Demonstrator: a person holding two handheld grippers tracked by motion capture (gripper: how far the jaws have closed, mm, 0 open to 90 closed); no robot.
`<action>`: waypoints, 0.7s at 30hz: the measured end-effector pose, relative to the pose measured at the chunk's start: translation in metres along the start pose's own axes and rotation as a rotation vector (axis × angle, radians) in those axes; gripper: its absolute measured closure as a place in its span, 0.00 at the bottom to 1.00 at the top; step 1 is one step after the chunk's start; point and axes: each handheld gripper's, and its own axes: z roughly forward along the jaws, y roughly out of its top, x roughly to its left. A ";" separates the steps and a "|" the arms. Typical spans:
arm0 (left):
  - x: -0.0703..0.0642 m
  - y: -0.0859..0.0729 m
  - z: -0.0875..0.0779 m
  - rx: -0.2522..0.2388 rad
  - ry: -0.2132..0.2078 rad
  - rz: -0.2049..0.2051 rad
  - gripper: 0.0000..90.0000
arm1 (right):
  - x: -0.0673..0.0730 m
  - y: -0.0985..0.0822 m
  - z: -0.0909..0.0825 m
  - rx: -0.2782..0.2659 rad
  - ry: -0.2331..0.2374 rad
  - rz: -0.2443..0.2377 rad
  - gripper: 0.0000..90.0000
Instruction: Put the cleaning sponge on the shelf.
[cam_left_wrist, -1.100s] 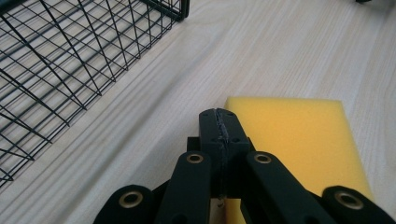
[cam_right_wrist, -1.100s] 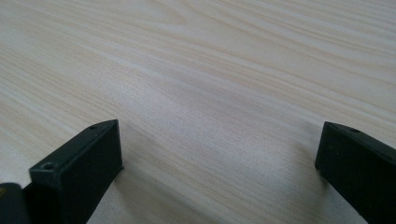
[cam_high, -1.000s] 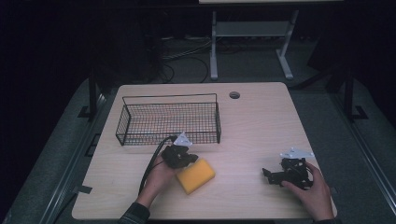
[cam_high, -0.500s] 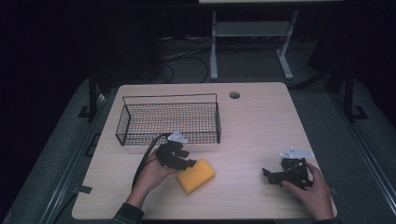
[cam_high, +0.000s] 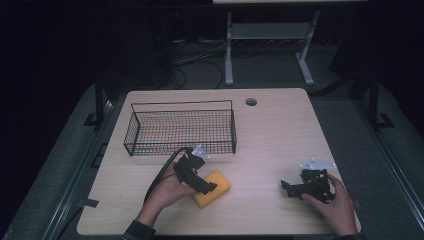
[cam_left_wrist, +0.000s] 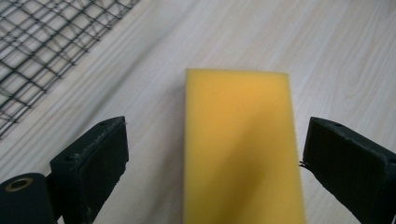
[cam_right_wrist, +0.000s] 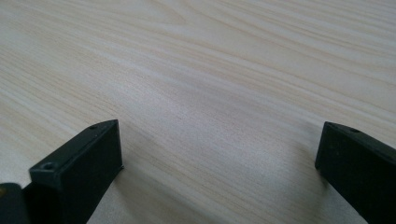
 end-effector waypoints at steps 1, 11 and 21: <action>-0.003 0.001 0.003 0.010 0.003 0.010 0.07 | 0.000 0.000 0.000 0.000 0.000 0.000 0.00; -0.017 0.006 0.021 0.072 0.019 0.056 0.07 | 0.000 0.000 0.000 0.000 0.000 0.000 0.00; -0.022 0.004 0.035 0.115 0.032 0.069 0.07 | 0.000 0.000 0.000 0.000 0.000 0.000 0.00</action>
